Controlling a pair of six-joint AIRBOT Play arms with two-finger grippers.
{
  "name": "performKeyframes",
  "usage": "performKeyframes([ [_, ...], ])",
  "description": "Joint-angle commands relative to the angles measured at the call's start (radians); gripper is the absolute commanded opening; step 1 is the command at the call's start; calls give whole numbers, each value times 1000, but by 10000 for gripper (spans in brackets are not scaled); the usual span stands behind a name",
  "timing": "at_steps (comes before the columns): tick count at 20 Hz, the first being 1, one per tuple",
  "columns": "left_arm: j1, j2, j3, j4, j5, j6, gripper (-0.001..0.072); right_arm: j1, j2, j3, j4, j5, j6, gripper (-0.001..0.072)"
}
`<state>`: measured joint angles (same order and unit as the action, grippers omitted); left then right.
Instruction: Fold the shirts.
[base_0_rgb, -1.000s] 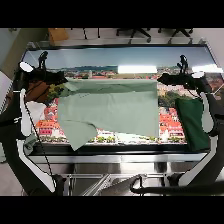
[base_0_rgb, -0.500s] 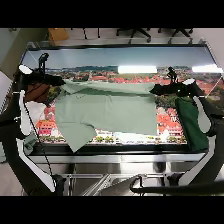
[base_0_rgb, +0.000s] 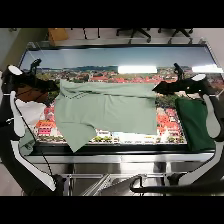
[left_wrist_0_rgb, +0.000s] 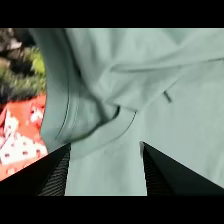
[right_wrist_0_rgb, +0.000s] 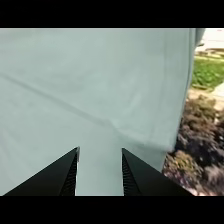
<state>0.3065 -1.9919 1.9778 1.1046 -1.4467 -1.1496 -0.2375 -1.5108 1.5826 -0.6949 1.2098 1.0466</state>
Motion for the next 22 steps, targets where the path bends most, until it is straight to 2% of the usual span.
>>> performKeyframes([
  [1,80,118,-191,44,-151,-147,485,-45,108,-44,-160,89,85,333],
  [4,98,278,-557,48,-158,-166,486,-69,203,-206,-289,89,138,332],
  [9,89,498,-1070,41,42,-165,485,-116,266,-462,-296,77,154,333],
  [11,74,537,-1182,-39,134,-143,485,-113,265,-521,-270,57,137,333],
  [13,62,547,-1247,-169,229,-79,485,-108,265,-578,-208,22,100,334],
  [15,40,535,-1275,-256,318,-32,484,-108,260,-624,-175,-1,79,452],
  [16,31,525,-1273,-271,345,-28,481,-108,255,-644,-176,-2,78,467],
  [18,16,509,-1231,-268,325,-15,138,-105,248,-668,-171,5,63,467],
  [19,13,510,-1201,-267,293,-9,59,-95,248,-678,-172,6,59,467],
  [22,10,535,-1104,-267,188,-17,26,-35,246,-694,-172,26,60,466],
])
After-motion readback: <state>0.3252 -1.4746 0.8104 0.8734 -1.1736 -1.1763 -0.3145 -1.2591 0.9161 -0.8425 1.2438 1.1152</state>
